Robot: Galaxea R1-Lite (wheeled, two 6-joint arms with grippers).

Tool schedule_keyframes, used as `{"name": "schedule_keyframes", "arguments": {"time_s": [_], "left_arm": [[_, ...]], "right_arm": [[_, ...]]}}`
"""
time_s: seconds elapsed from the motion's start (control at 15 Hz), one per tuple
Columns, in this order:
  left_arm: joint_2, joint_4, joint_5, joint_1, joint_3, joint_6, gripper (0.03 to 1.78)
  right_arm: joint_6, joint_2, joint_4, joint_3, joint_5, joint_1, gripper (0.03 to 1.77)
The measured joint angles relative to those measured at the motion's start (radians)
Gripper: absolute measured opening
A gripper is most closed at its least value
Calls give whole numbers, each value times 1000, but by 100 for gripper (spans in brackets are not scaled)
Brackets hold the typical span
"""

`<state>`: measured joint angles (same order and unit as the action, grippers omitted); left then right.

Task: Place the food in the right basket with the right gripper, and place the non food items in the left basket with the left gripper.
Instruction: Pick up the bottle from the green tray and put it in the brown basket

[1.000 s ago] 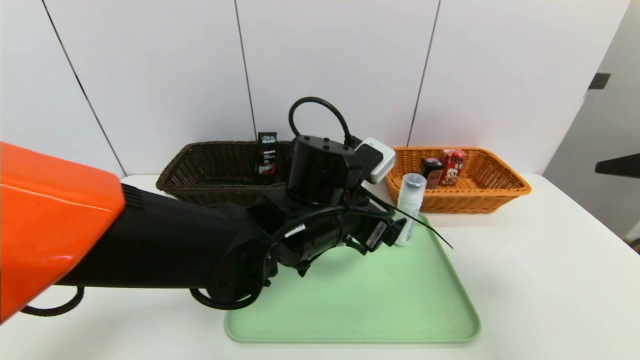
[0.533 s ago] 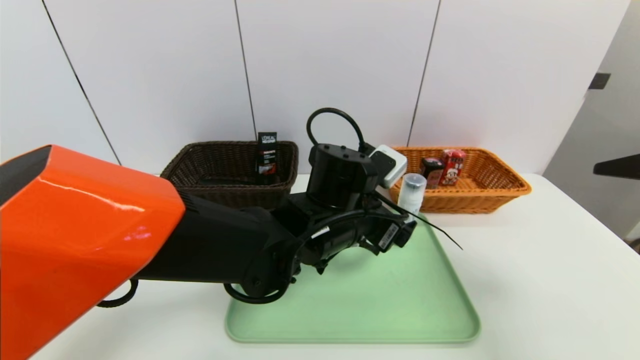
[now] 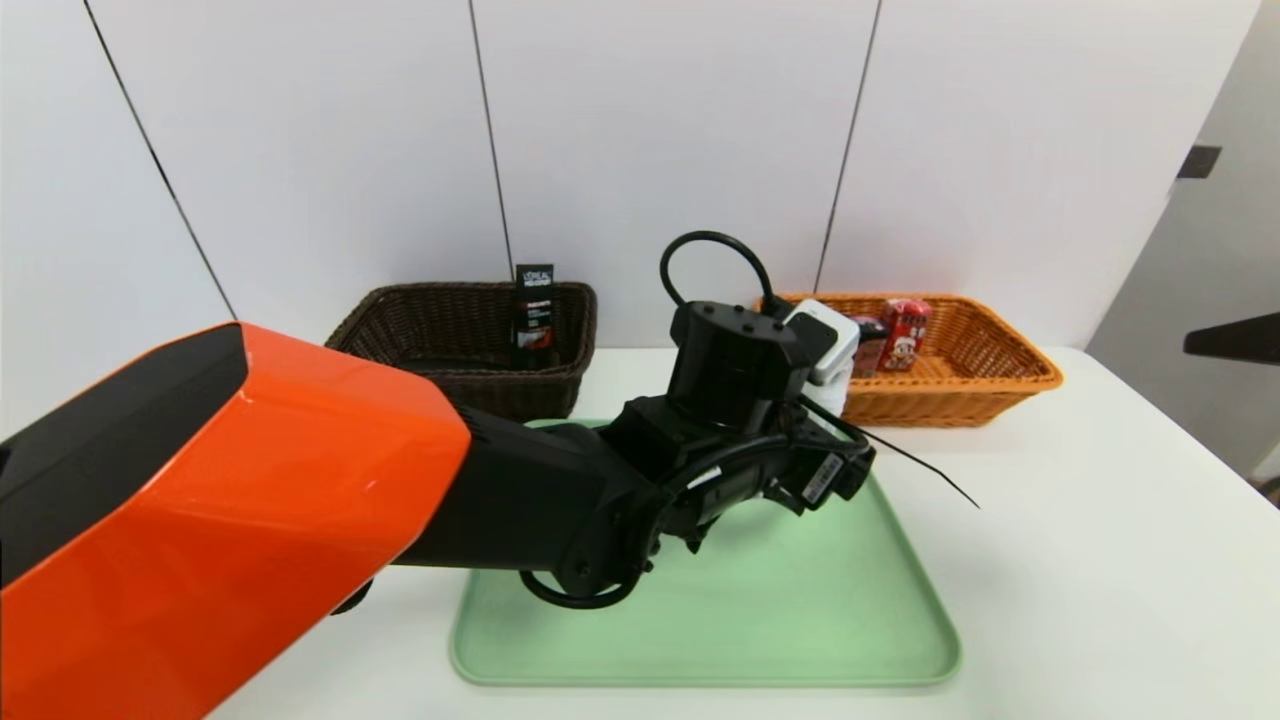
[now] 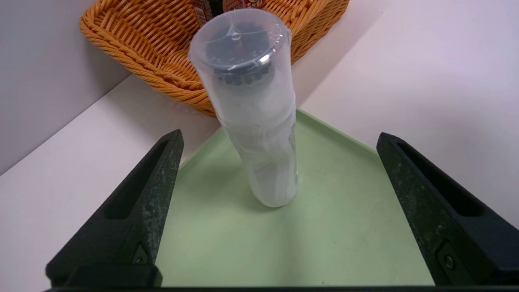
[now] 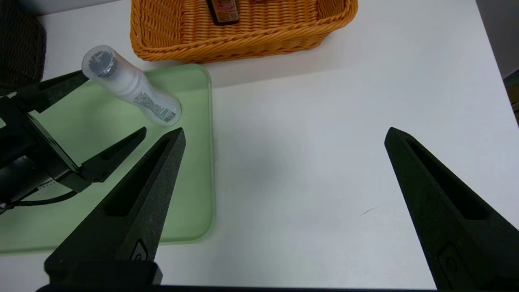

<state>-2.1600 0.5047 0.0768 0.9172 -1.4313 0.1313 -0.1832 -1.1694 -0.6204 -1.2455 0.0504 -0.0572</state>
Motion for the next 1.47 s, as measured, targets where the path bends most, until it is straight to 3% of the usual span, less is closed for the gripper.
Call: {"name": "schedule_keyframes", "arguments": {"time_s": [0.8,0.87,1.13,1.33,1.47], "left_arm": [[-166,-3,10,4,-141,-3,169],[-169,-6,10,4,-142,-4,161],[-178,-7,10,2,-151,-7,100],[-182,-8,10,-3,-154,-8,68],[-187,-6,9,-7,-157,-9,60]], "right_arm": [[3,3,0,6,2,22,169],[4,2,0,6,2,22,169],[3,-1,1,6,1,22,169],[3,-1,1,9,0,22,170],[3,-1,1,13,0,22,170]]}}
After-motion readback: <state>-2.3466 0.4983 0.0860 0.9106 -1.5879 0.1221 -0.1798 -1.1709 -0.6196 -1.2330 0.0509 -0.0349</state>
